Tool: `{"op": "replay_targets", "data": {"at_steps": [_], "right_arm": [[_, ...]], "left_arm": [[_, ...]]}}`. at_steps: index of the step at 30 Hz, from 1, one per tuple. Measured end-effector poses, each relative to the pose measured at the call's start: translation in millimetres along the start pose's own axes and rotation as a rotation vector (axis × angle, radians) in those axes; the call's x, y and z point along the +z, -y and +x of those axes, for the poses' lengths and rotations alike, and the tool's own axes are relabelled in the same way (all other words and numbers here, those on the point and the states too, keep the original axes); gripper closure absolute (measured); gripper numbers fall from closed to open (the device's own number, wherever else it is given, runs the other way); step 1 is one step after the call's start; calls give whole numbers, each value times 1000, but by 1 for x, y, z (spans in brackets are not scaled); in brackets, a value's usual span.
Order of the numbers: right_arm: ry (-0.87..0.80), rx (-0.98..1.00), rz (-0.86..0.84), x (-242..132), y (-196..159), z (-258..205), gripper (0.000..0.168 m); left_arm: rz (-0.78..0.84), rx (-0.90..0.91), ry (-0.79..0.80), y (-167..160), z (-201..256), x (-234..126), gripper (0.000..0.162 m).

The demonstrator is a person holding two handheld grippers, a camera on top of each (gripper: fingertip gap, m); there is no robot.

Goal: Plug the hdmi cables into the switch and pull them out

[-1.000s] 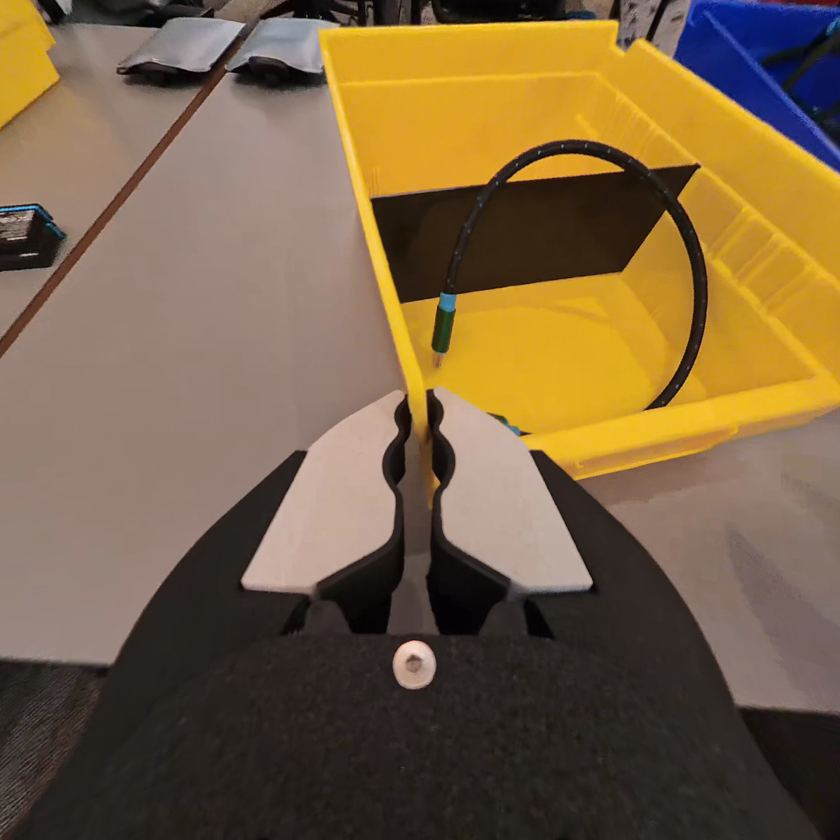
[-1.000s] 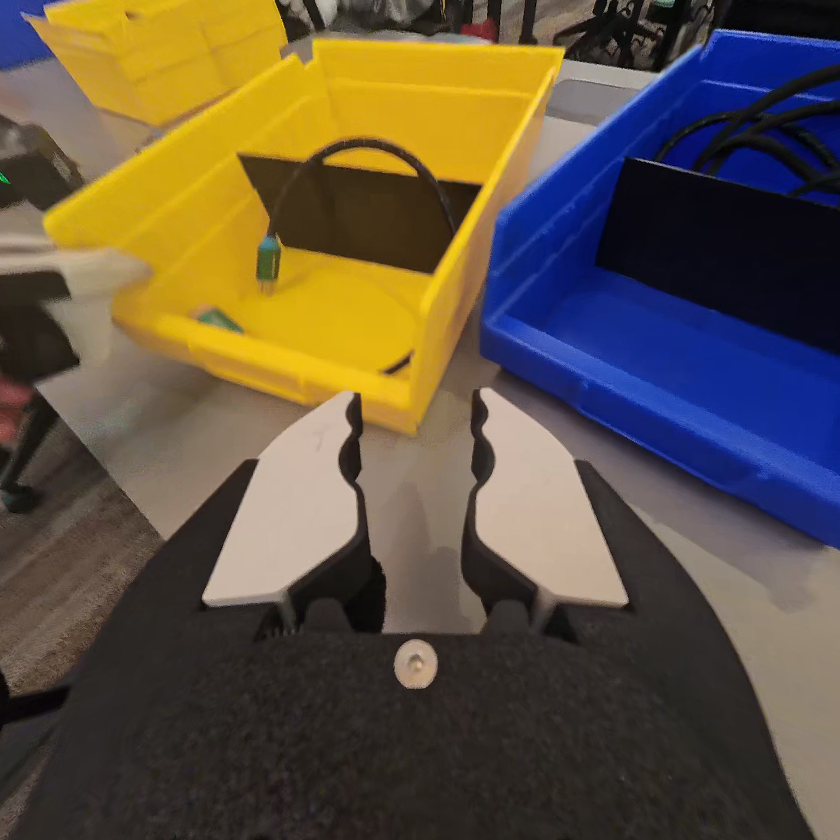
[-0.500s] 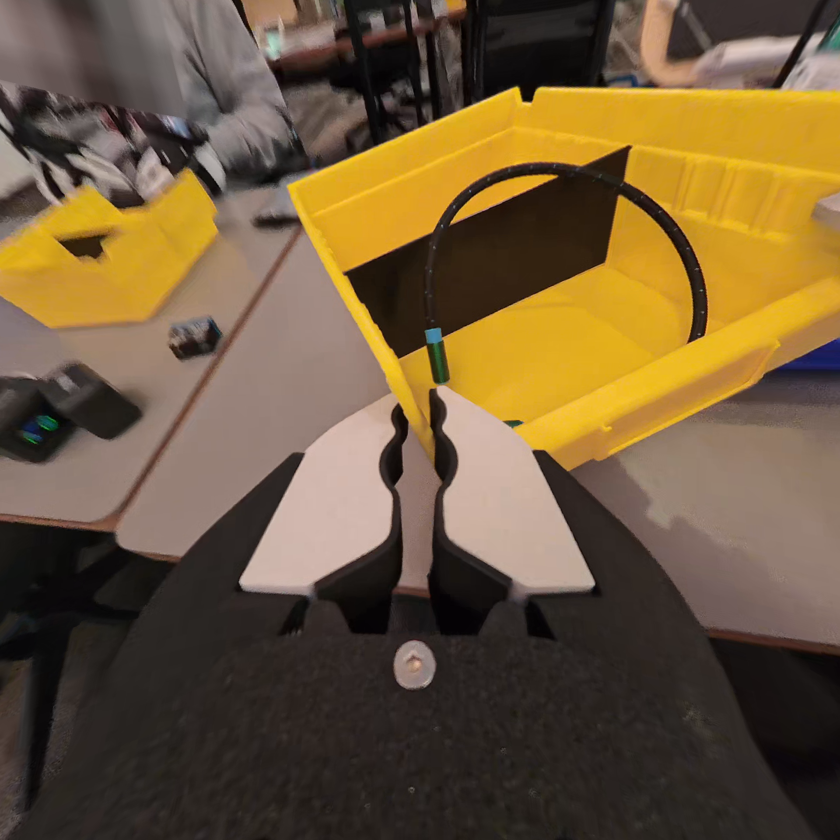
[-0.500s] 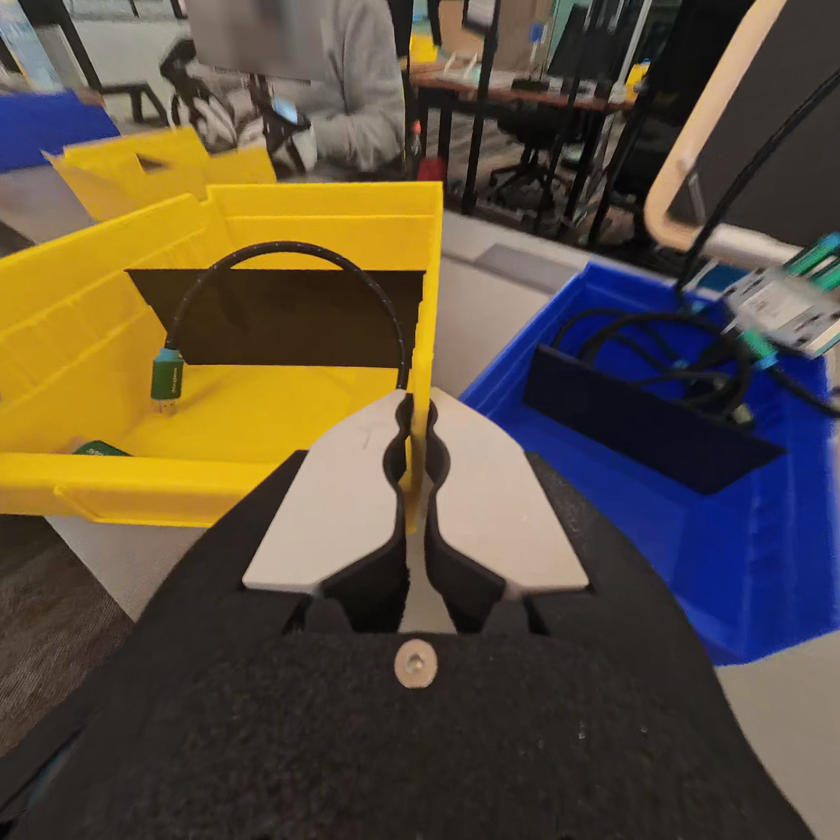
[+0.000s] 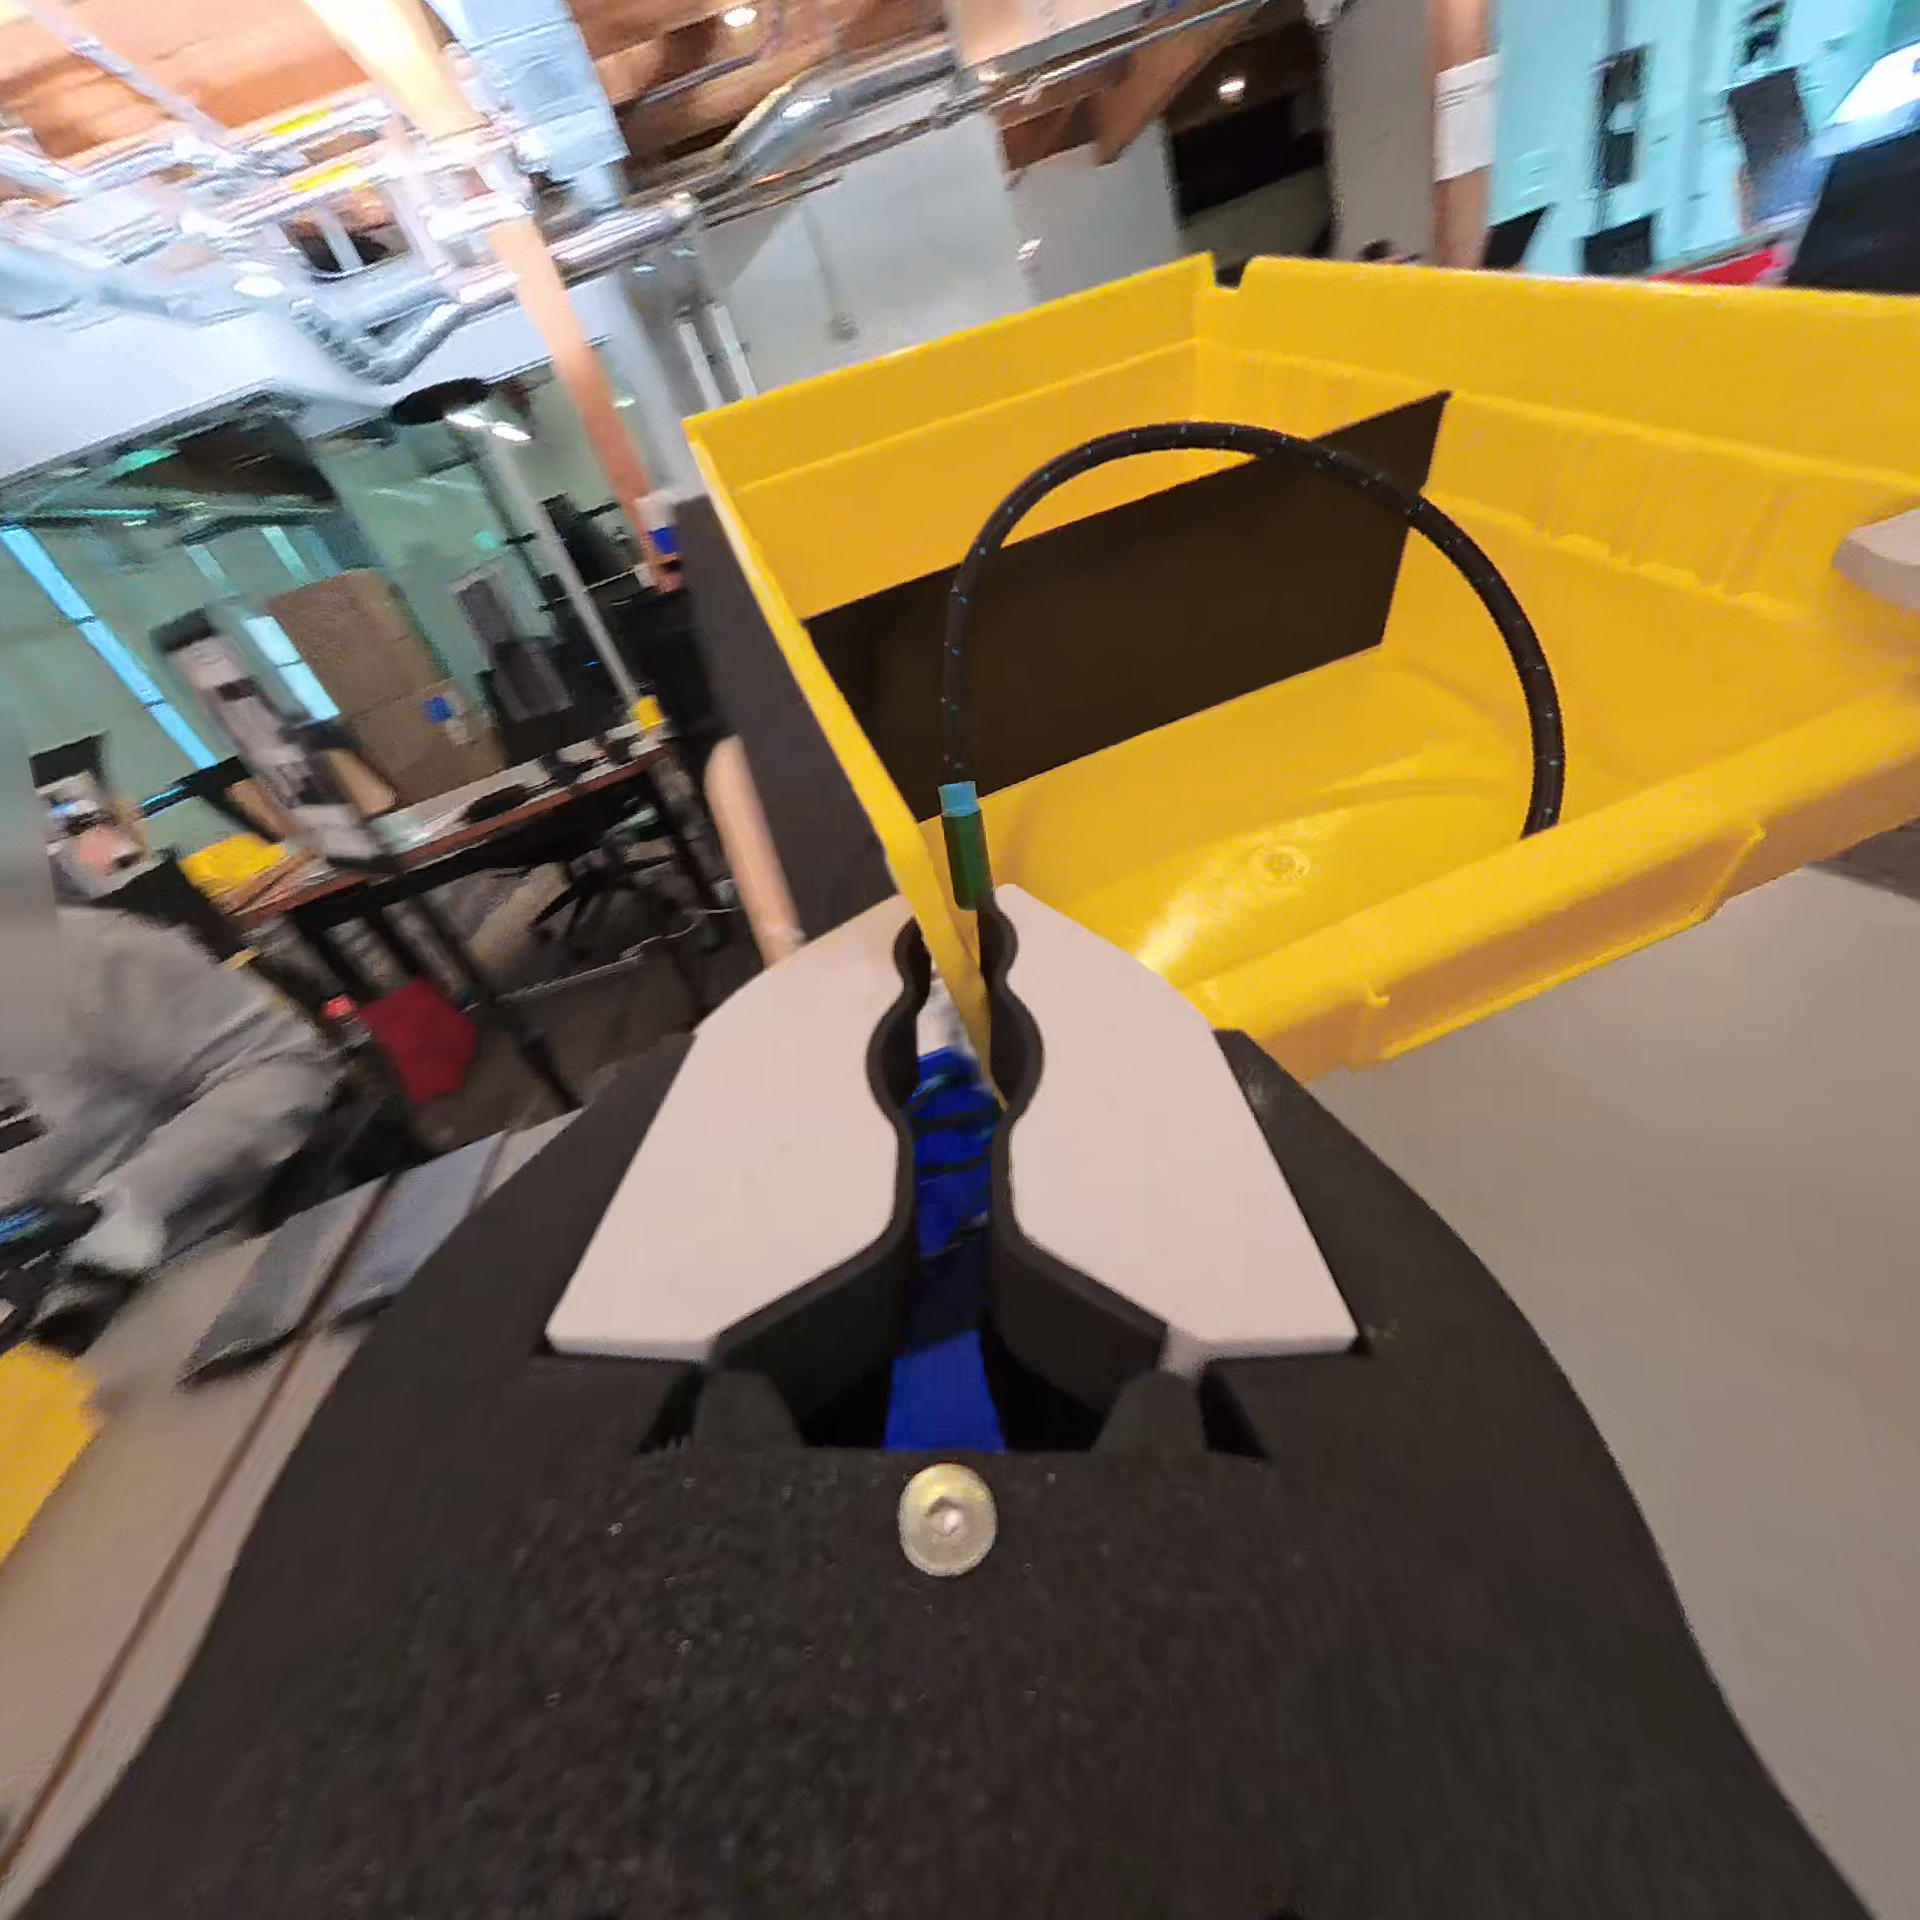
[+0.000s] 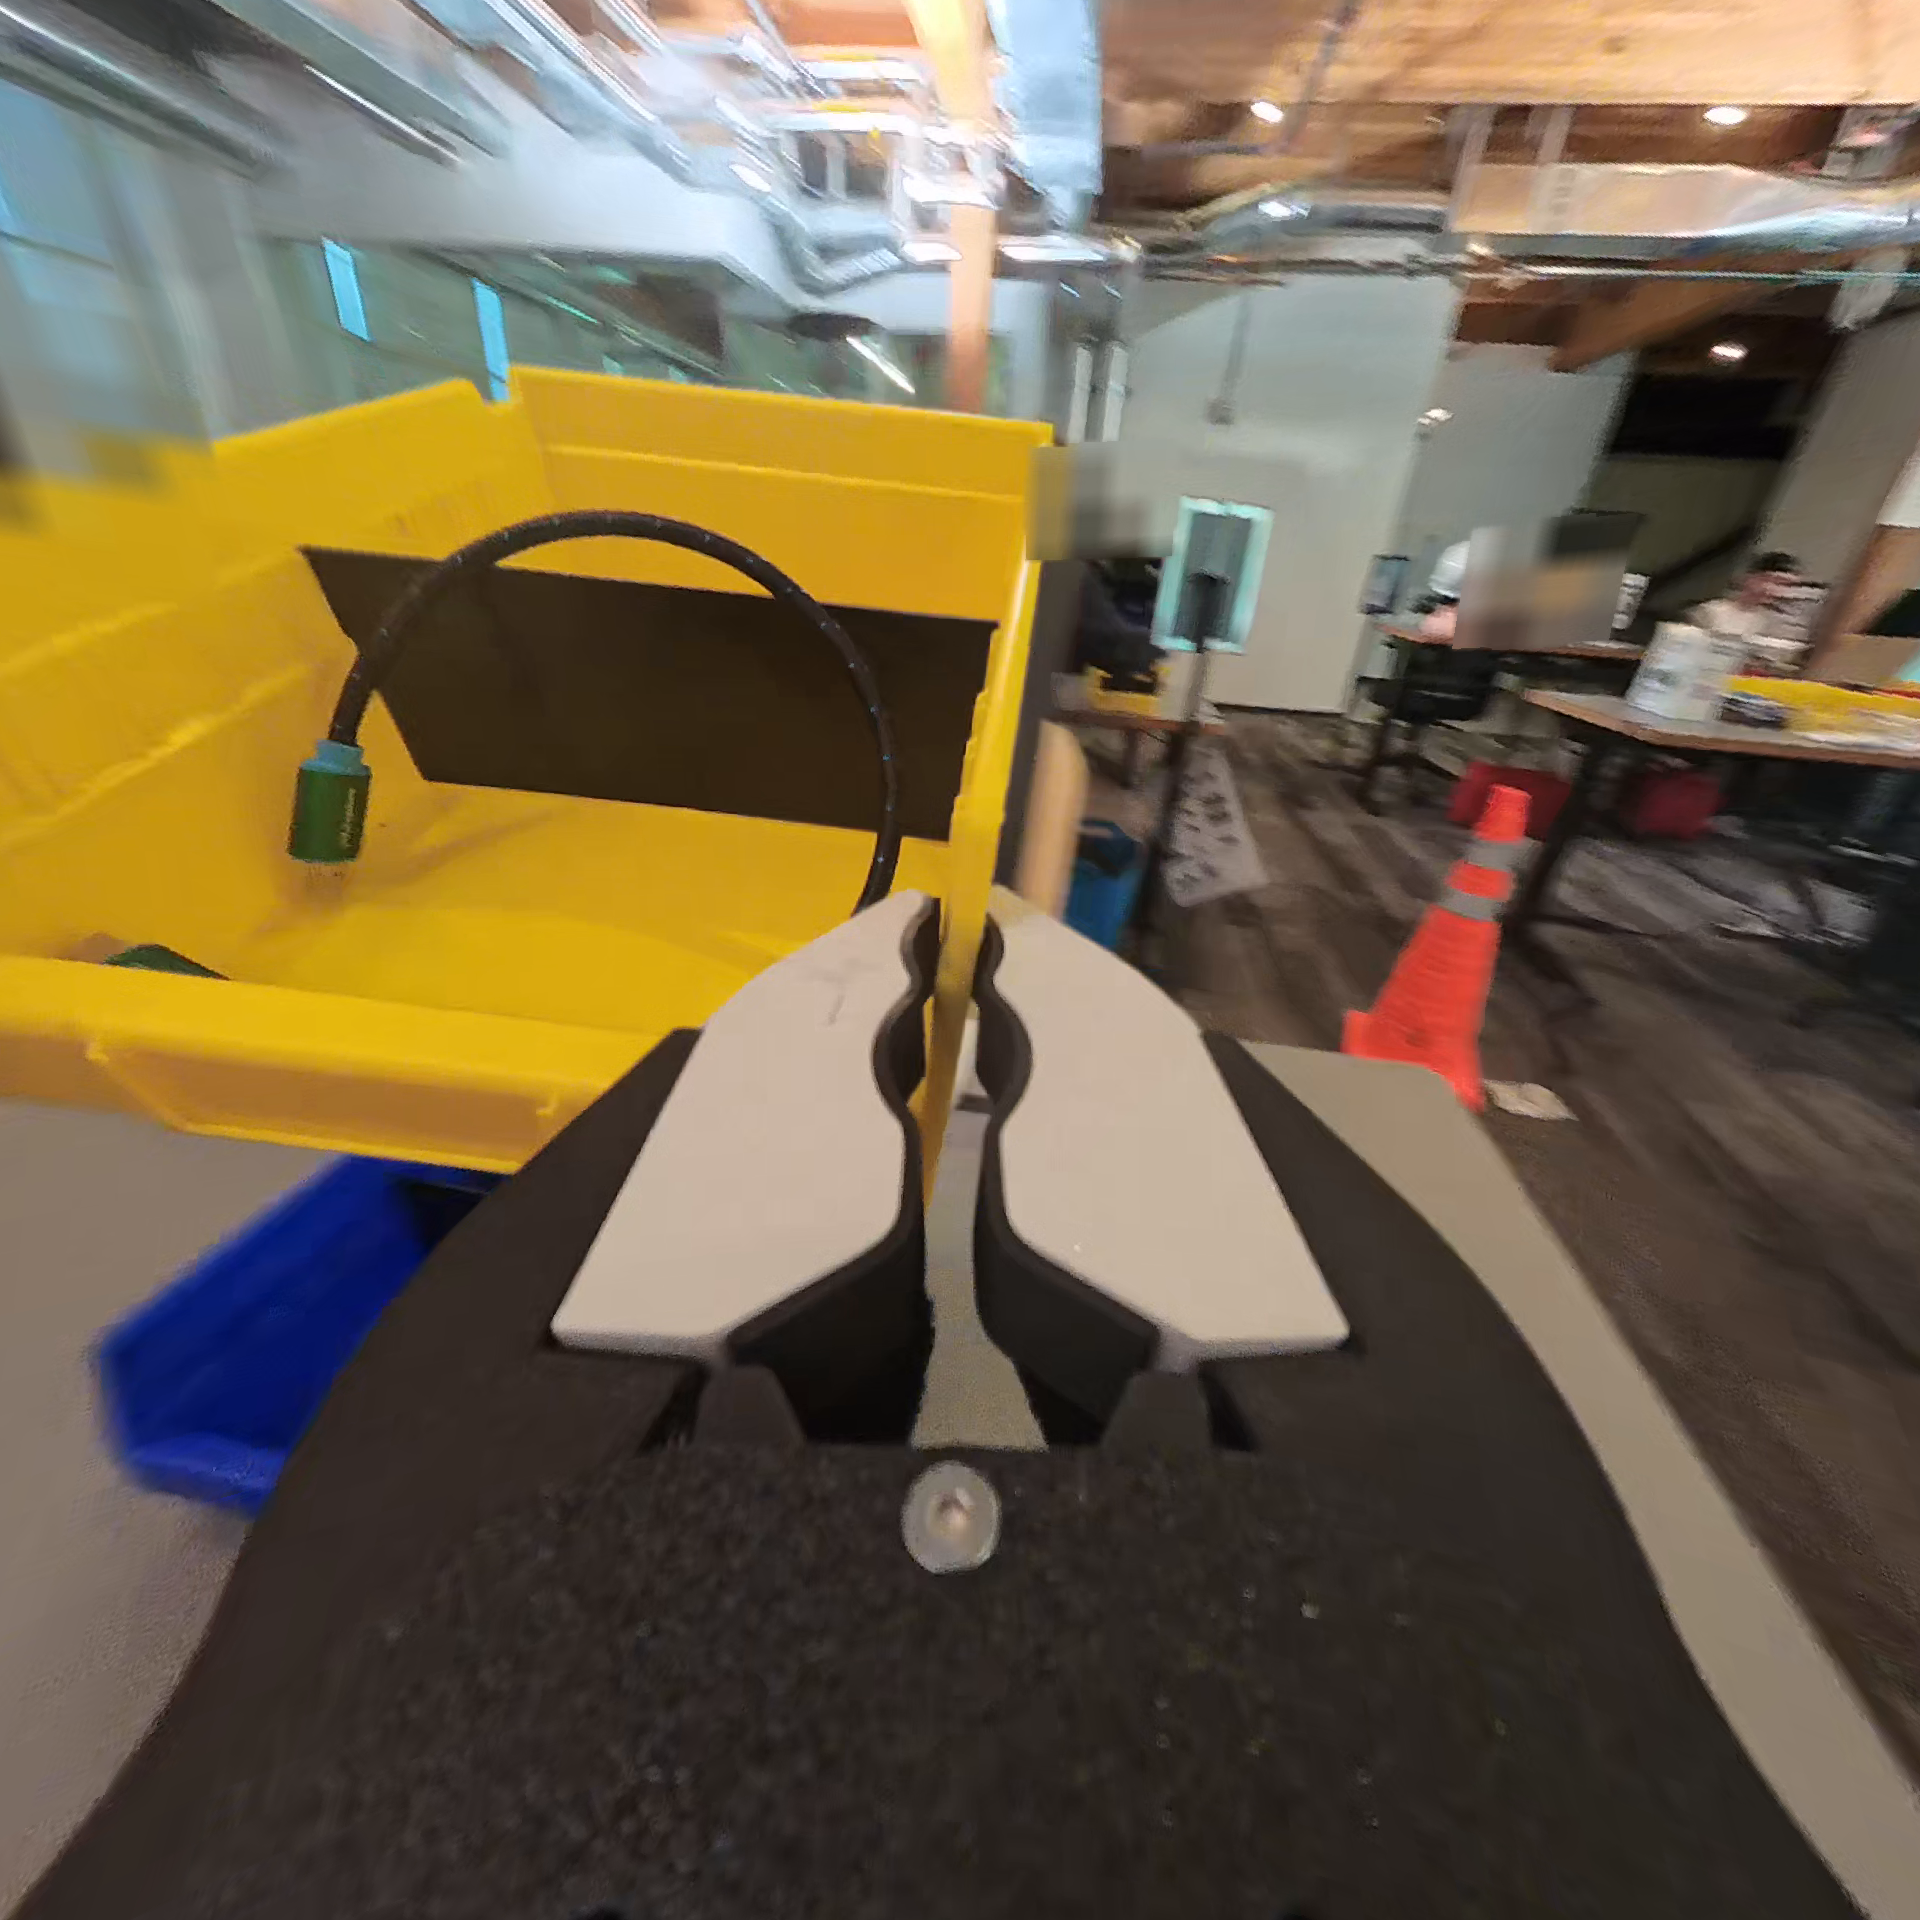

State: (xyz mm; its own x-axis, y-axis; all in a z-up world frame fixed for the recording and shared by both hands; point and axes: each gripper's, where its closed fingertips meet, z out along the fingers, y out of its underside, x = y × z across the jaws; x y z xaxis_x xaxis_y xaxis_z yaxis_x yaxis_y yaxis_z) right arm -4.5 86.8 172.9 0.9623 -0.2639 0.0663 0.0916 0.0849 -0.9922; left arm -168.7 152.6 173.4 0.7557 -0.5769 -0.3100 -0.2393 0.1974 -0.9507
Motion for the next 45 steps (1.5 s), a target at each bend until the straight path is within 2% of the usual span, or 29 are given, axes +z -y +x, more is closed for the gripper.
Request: {"op": "replay_targets", "data": {"at_steps": [4,6,8,11,13,14,19,20,24,27,29,31,34,37,39,40,41,43,45], "right_arm": [[-122,-29,-161,-4,-50,134,164],[-119,42,-247,-4,-90,185,165],[-99,122,-348,-2,-146,221,165],[-70,180,-507,-3,-229,244,164],[-67,170,-540,-3,-266,250,164],[-78,152,-516,-2,-271,253,164],[-89,121,-772,-16,-316,264,165],[-110,125,-818,-19,-327,268,165],[-114,200,-815,-17,-327,269,166],[-154,183,-792,-19,-314,276,154],[-187,155,-764,-20,-294,281,149],[-213,116,-705,-19,-264,279,139],[-161,57,-574,-8,-211,250,132],[-34,15,-484,4,-169,190,127],[81,-7,-439,12,-150,137,121],[144,-16,-425,16,-144,107,124],[219,-16,-412,20,-141,73,123],[377,24,-412,25,-143,1,111],[497,90,-452,25,-159,-67,107]], "left_arm": [[-57,6,-157,-5,127,68,153],[-123,6,-209,-27,182,95,153],[-180,12,-237,-55,224,116,152],[-275,36,-245,-105,264,134,153],[-350,-14,-273,-140,280,137,152],[-360,-45,-292,-153,286,137,152],[-493,-170,-464,-208,323,127,149],[-484,-183,-491,-212,329,125,147],[-422,-179,-542,-206,329,117,146],[-373,-327,-654,-165,301,95,138],[-285,-401,-675,-127,257,83,135],[-220,-389,-604,-105,197,78,128],[-178,-339,-454,-99,101,69,121],[-205,-307,-277,-130,8,52,118],[-263,-303,-176,-169,-42,37,116],[-299,-311,-132,-192,-62,29,116],[-336,-320,-105,-215,-76,22,116],[-404,-360,-76,-260,-92,9,112],[-444,-391,-55,-298,-99,2,113]]}}
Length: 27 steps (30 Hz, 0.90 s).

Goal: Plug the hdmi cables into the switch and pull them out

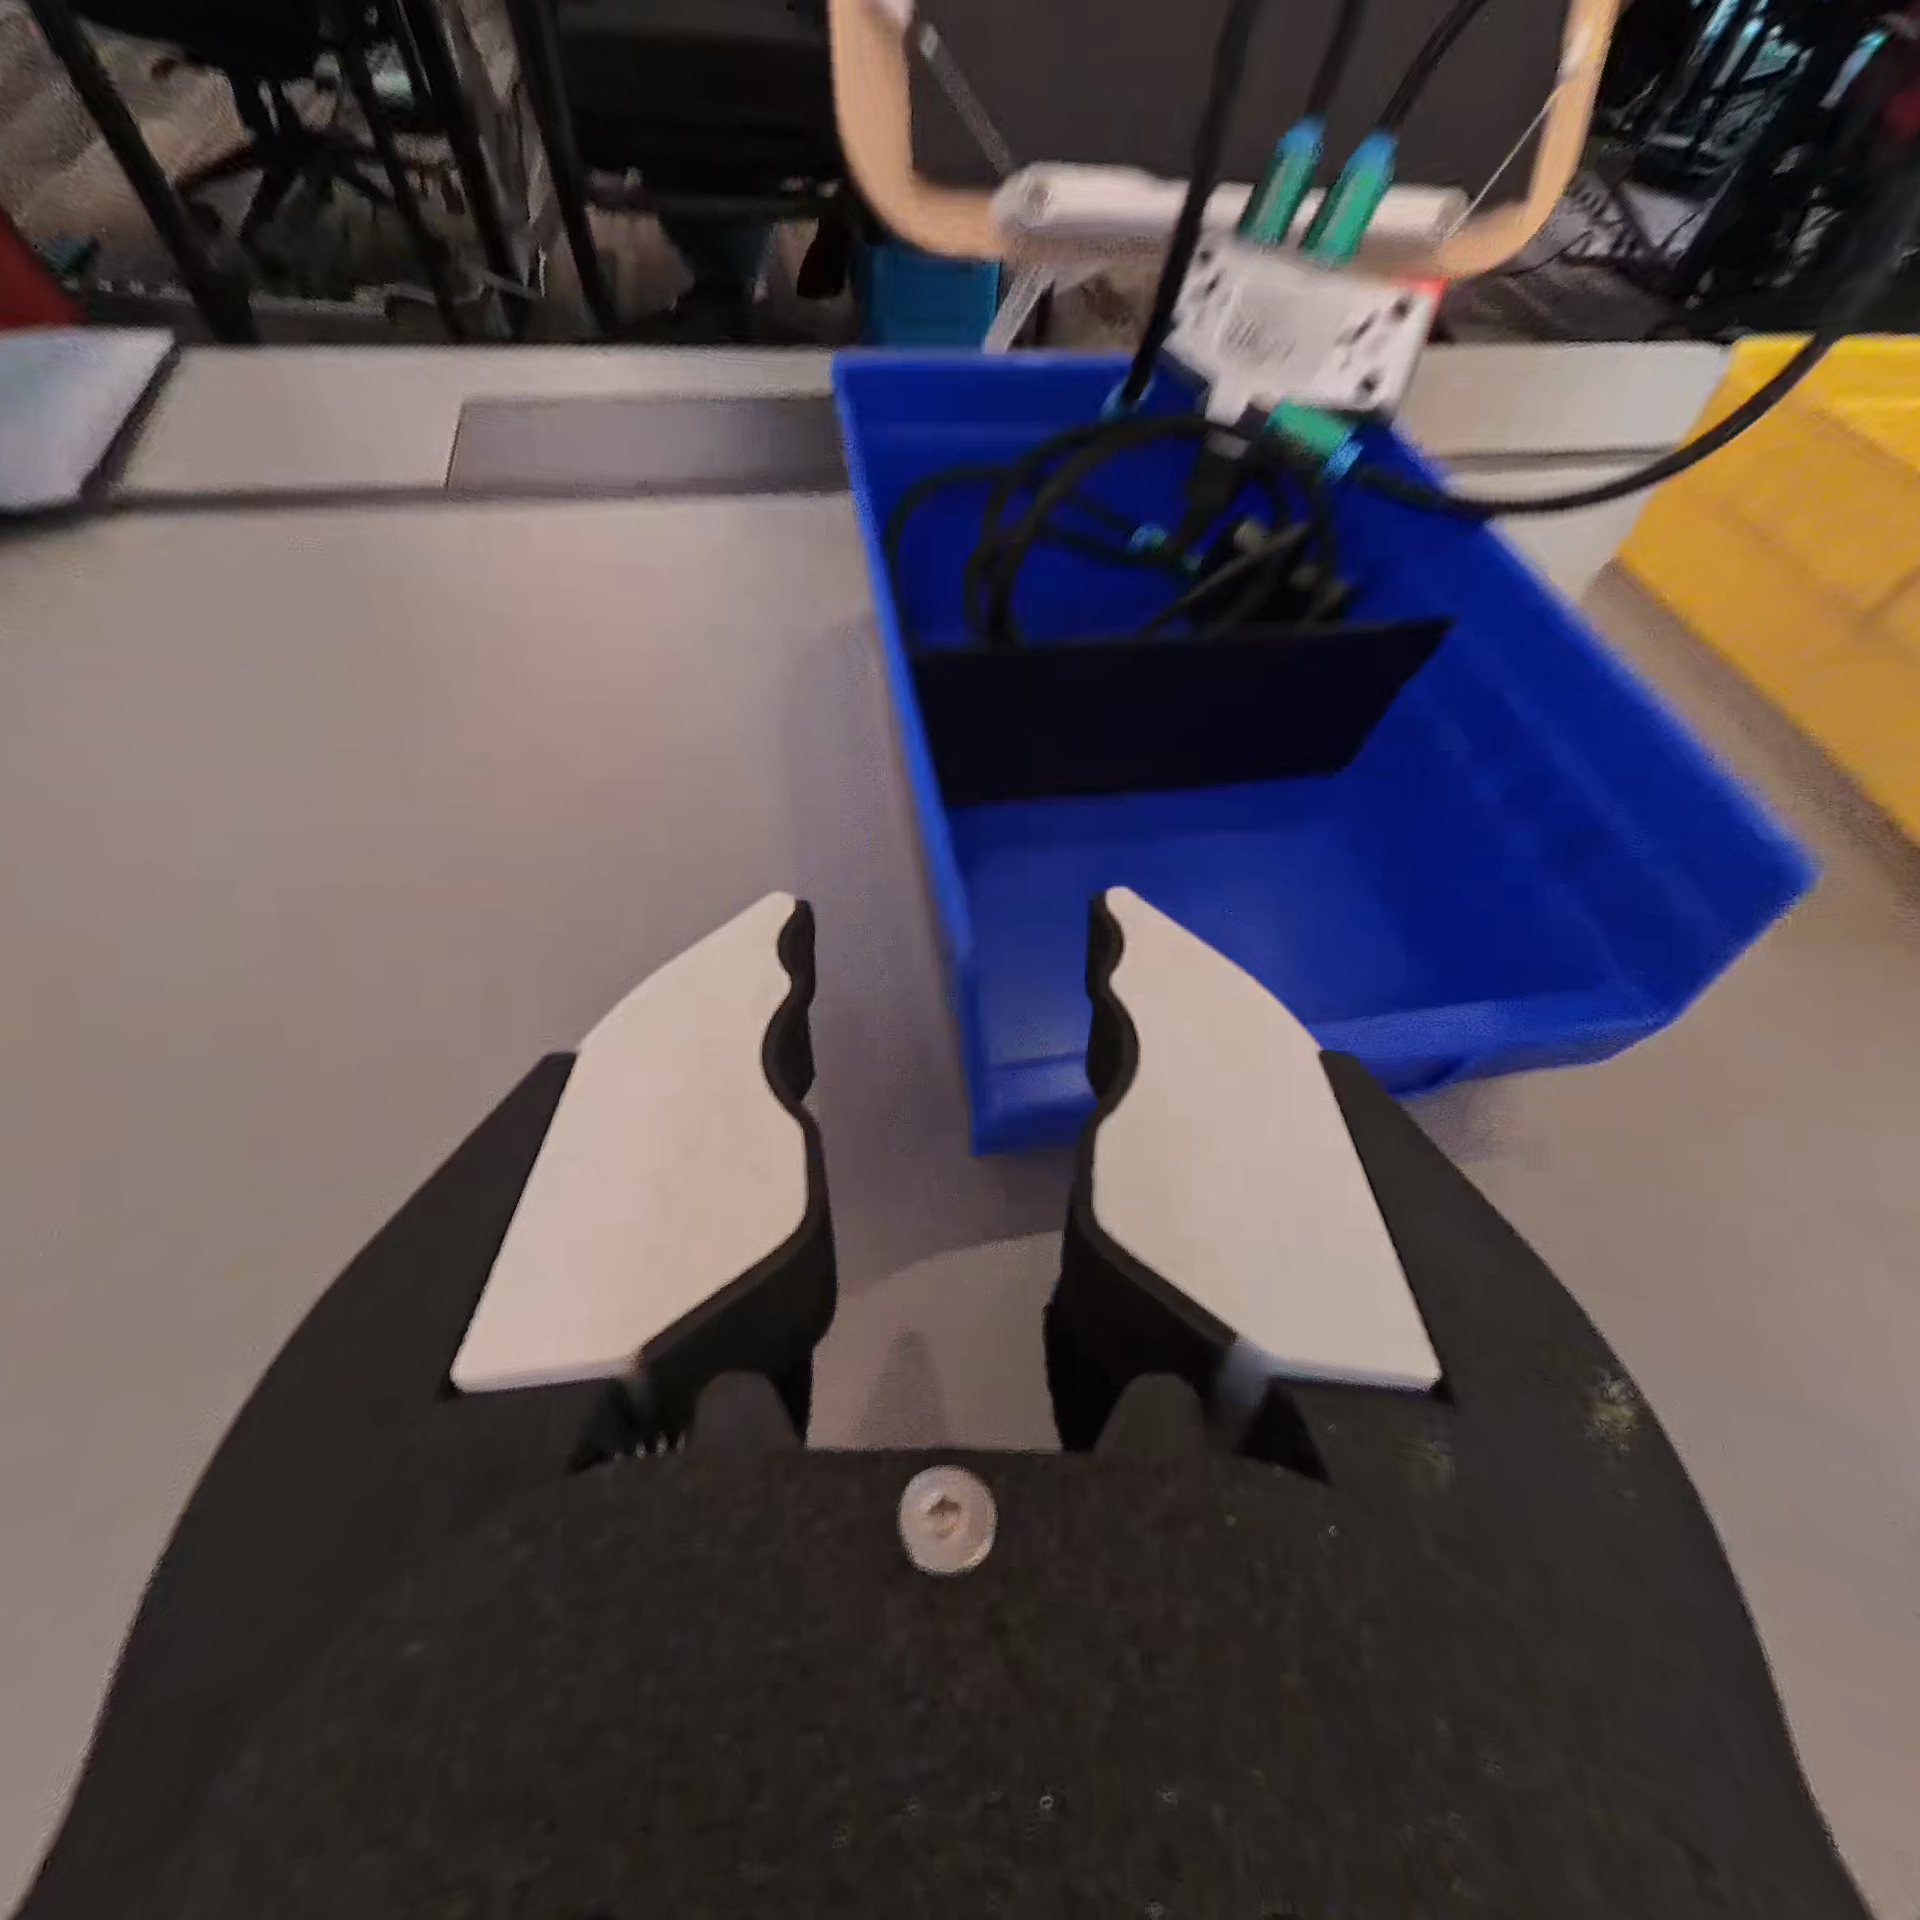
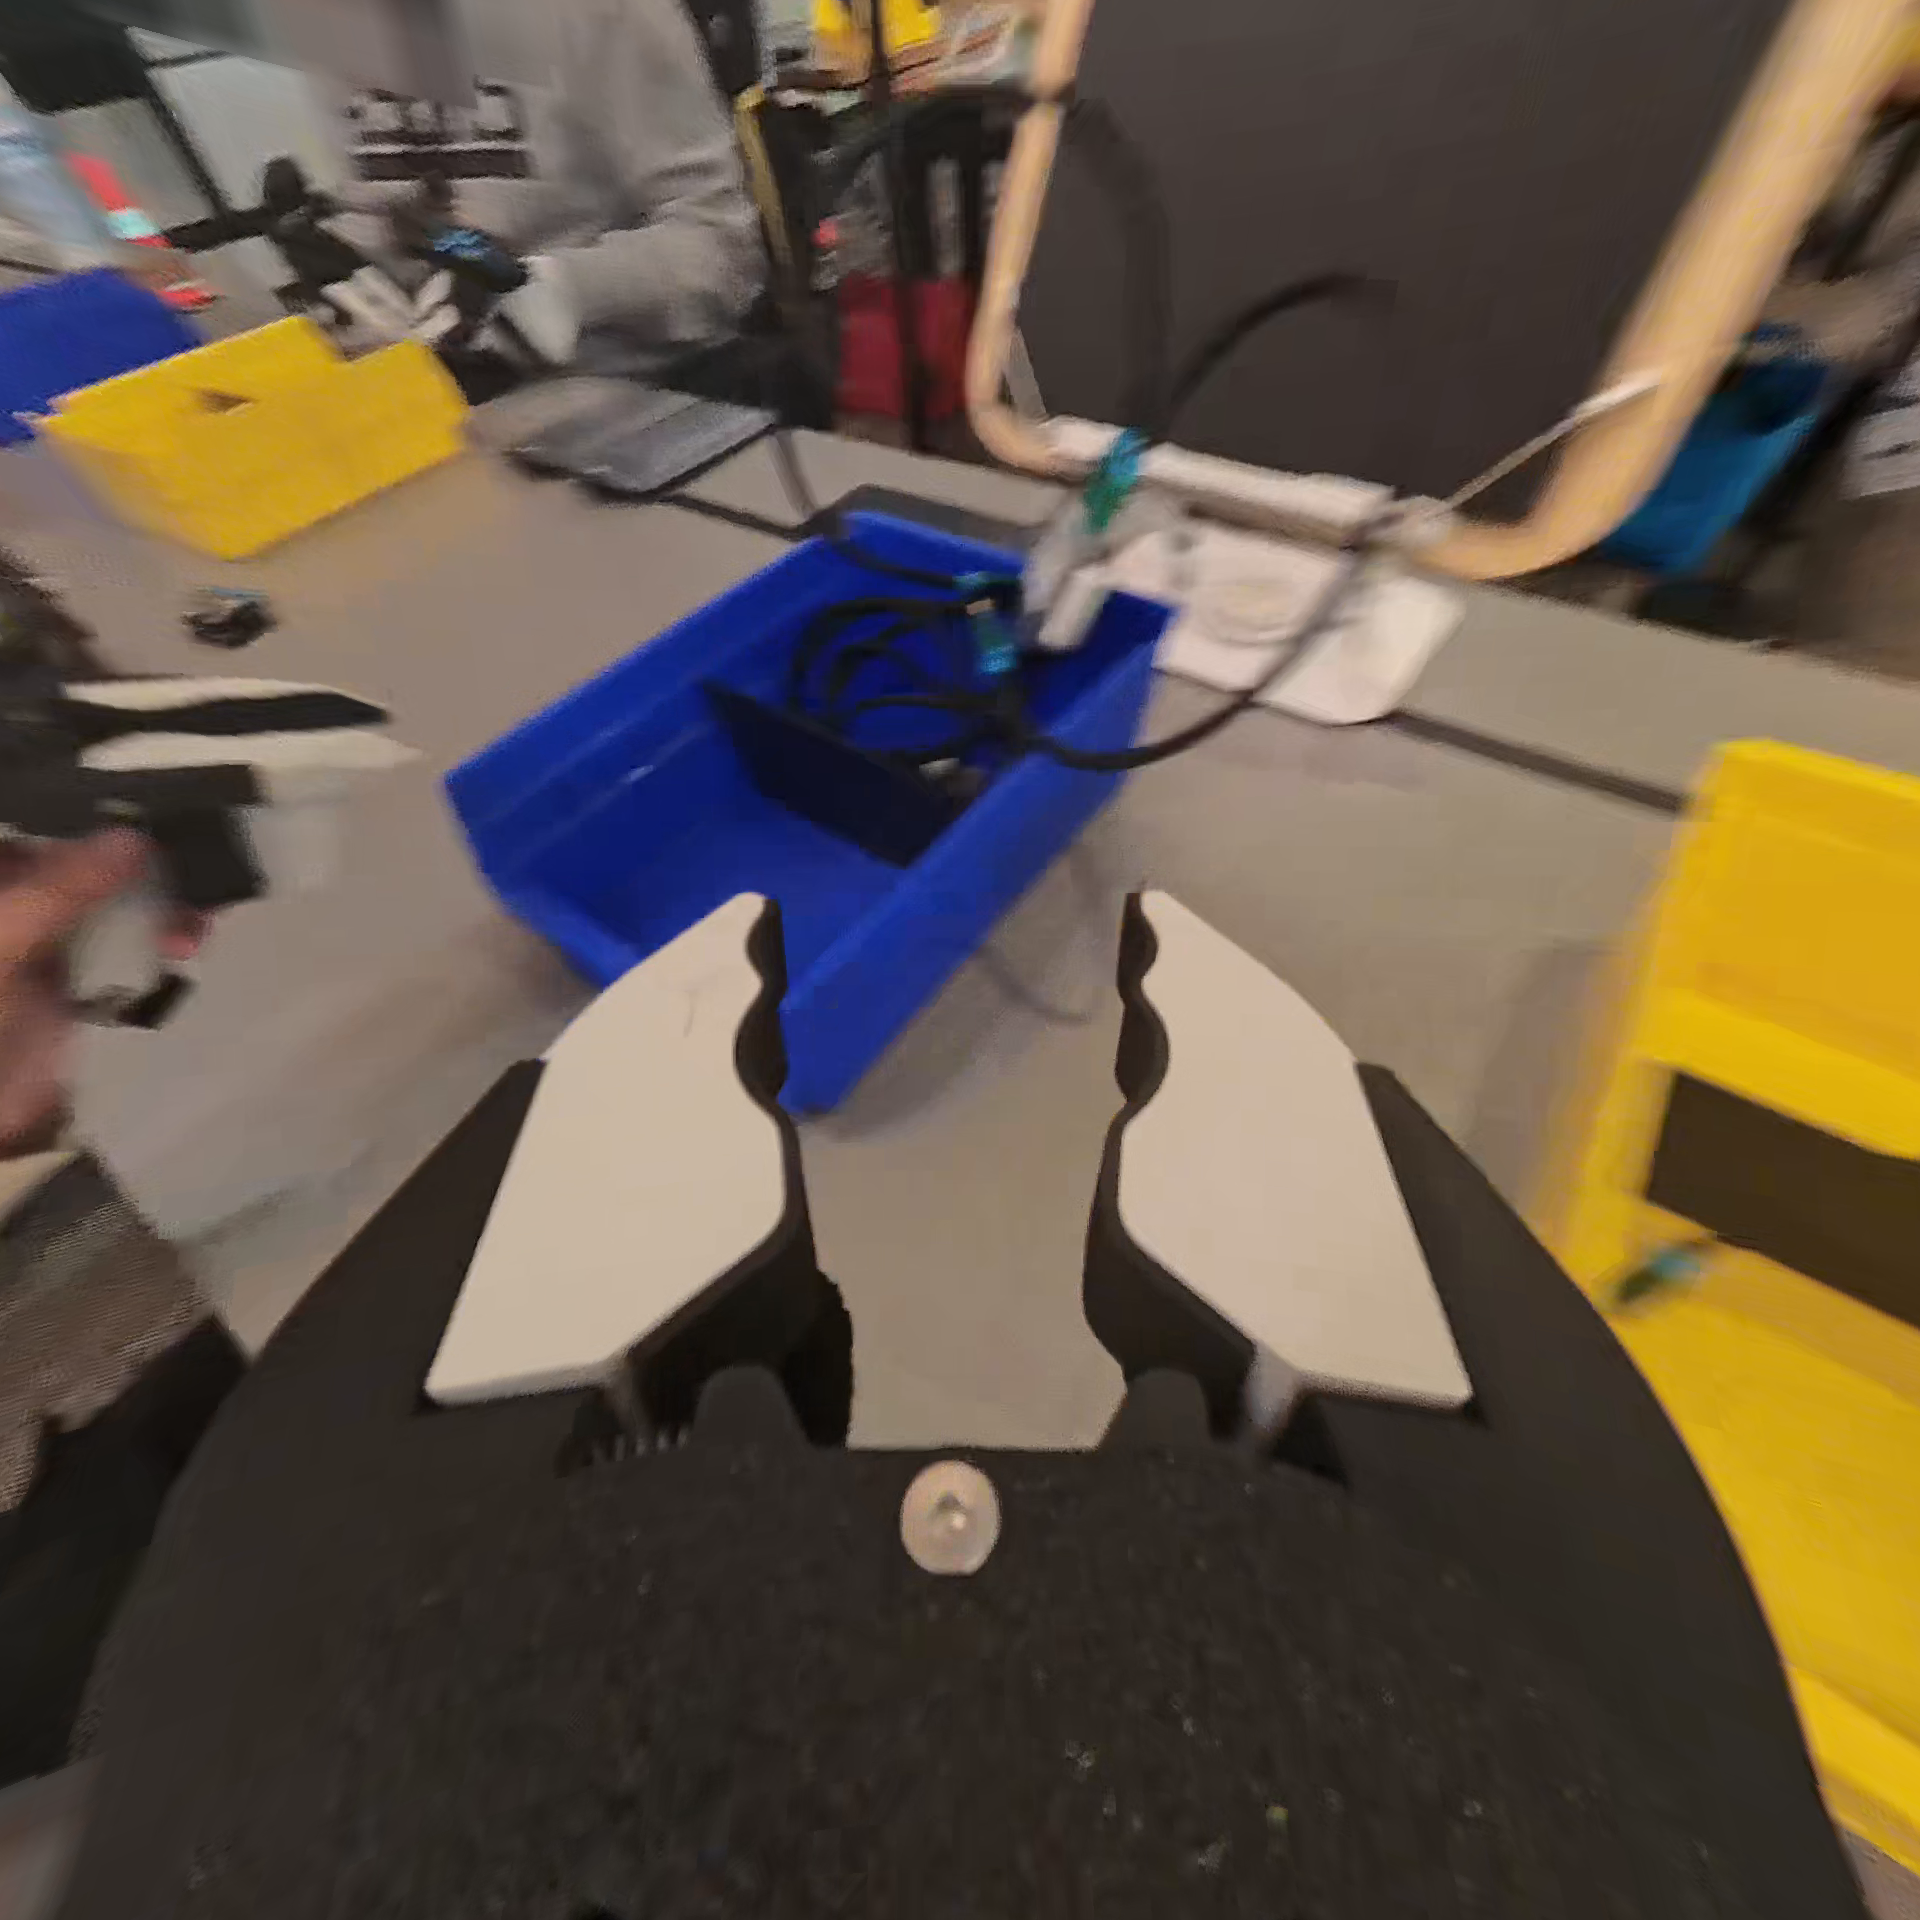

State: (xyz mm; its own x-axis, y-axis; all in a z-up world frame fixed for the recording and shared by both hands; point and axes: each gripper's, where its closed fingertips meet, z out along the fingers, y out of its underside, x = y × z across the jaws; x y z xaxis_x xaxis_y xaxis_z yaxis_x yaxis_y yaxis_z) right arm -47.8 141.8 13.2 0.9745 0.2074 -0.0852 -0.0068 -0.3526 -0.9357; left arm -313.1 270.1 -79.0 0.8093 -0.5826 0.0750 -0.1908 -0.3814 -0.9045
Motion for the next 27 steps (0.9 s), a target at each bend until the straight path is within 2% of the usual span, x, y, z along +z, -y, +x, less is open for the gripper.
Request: {"op": "replay_targets", "data": {"at_steps": [3,7,8,9,10,13,15,21,27], "right_arm": [[-9,33,-77,57,-41,-47,104],[-190,68,-253,116,-115,-50,108],[-220,96,-282,126,-126,-47,120],[-269,116,-284,133,-130,-41,146],[-308,140,-255,136,-126,-37,155],[-434,136,-234,136,-117,-34,161],[-488,71,-146,133,-97,-41,165],[-437,0,-56,156,-48,-98,164],[-358,-14,-9,201,-36,-174,164]], "left_arm": [[-87,-44,-47,-28,-5,17,112],[-130,-24,-122,-34,8,42,110],[-158,-5,-118,-38,10,50,112],[-188,12,-89,-42,9,57,134],[-200,31,-54,-43,7,62,151],[-213,114,49,-36,0,59,158],[-183,86,53,-24,-9,50,159],[-85,-10,87,-1,-71,11,159],[-23,-29,252,4,-153,-32,160]]}}
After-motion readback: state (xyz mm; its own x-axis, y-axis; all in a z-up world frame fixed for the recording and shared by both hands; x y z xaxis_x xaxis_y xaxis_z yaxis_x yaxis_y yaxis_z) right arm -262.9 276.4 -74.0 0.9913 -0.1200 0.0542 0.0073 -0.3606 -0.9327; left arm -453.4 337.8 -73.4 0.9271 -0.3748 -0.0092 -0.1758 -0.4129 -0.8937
